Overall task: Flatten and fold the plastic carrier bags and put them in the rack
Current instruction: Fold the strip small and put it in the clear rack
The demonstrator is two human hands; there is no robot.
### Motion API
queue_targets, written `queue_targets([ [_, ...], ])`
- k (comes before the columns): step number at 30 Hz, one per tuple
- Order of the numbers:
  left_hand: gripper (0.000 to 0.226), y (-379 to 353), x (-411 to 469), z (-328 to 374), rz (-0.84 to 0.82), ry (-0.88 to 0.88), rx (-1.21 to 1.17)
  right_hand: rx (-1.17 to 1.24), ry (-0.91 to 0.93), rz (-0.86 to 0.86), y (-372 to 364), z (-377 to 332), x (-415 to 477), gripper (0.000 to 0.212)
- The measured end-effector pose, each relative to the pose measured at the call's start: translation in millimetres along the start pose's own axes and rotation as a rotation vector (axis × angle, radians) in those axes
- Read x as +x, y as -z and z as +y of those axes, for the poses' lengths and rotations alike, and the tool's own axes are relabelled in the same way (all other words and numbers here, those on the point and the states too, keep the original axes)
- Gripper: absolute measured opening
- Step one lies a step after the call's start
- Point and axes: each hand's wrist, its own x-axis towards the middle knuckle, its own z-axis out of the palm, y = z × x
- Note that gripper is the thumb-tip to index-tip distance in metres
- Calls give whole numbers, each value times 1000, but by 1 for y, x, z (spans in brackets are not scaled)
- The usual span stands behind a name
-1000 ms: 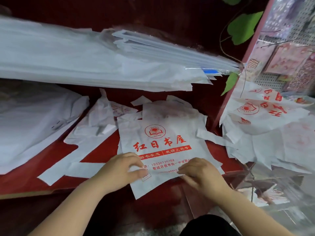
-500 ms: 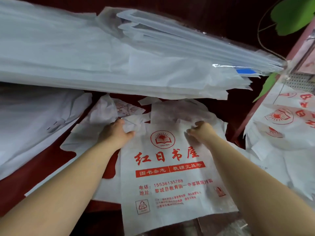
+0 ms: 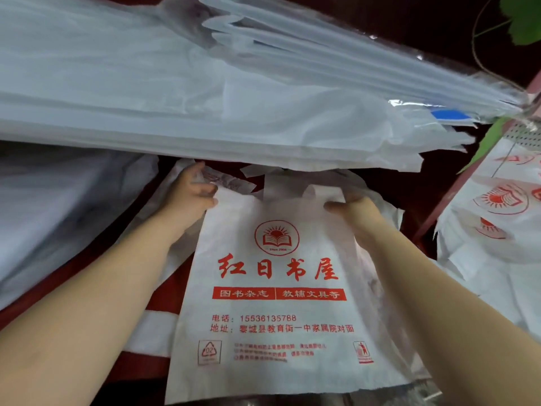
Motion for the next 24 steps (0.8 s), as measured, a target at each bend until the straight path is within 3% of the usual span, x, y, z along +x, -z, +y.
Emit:
queue_targets([
  [1, 62, 4, -2, 5, 1, -33, -7, 25, 29, 1, 2, -1, -2, 10],
  [6, 52, 15, -16, 9, -36, -106, -6, 88, 188, -25, 10, 1, -25, 23],
  [10, 32, 2, -36, -1, -19, -108, 279, 70, 163, -82, 17, 17, -47, 28],
  [16, 67, -29, -92, -13, -533, -207, 913, -39, 105, -321, 25, 32, -73, 25],
  [19, 70, -32, -97, -28, -554, -257, 1170, -33, -33, -328, 27, 28, -76, 28],
  [22, 68, -33, -99, -30, -536, -279, 1186, -49, -161, -265, 24, 19, -70, 44],
  [24, 68, -32, -100, -29, -524, -290, 1171, -199, -187, -262, 13, 14, -66, 54],
])
